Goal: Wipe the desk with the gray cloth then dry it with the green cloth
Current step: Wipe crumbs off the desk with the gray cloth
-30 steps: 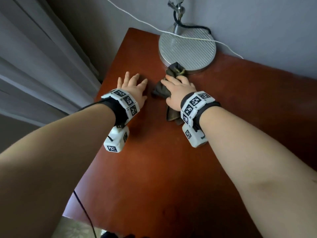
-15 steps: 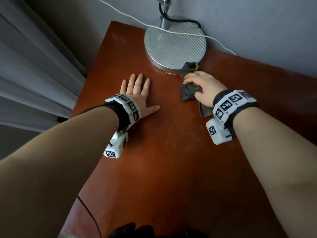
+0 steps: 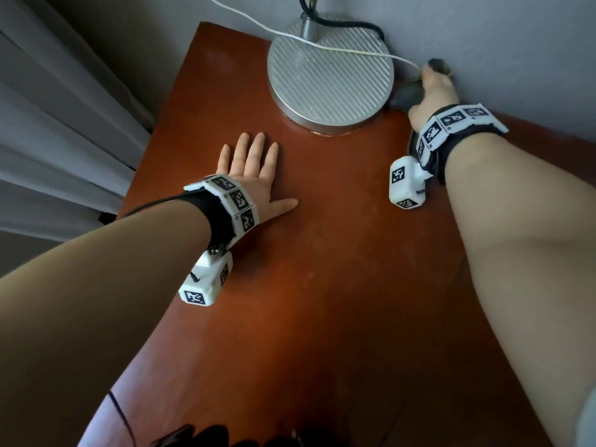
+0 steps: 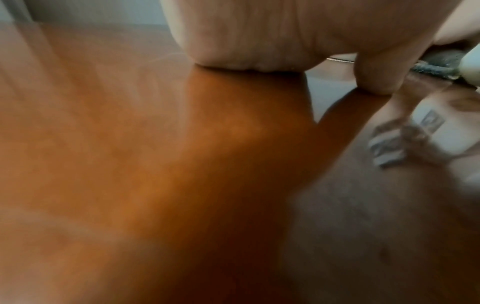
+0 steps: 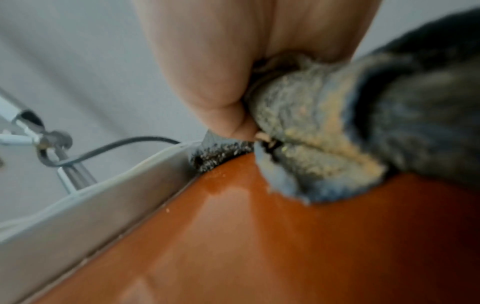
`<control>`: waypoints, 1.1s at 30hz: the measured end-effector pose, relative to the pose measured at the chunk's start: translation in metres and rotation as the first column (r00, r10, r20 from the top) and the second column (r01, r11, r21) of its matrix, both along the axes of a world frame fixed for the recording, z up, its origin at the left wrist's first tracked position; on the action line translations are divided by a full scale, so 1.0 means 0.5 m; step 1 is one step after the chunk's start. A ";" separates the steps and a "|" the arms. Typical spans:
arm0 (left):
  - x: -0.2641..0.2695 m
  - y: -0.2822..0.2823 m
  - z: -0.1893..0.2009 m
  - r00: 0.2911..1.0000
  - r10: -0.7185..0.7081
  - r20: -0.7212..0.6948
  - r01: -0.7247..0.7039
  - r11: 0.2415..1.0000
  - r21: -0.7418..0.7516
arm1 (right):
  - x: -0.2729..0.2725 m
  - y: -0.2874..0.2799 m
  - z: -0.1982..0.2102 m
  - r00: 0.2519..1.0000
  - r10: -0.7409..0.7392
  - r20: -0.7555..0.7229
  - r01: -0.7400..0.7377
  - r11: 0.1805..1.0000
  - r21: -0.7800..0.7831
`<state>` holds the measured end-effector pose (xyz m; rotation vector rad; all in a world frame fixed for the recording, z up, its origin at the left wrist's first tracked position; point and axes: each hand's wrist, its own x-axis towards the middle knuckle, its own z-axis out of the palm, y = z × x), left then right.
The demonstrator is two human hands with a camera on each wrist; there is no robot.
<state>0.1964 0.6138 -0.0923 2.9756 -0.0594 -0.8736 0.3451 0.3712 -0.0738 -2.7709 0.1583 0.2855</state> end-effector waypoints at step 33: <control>-0.010 -0.011 0.018 0.999 0.034 0.011 -0.034 0.999 -0.022 | -0.310 -0.011 0.031 0.642 0.664 -0.384 -0.688 0.720 0.094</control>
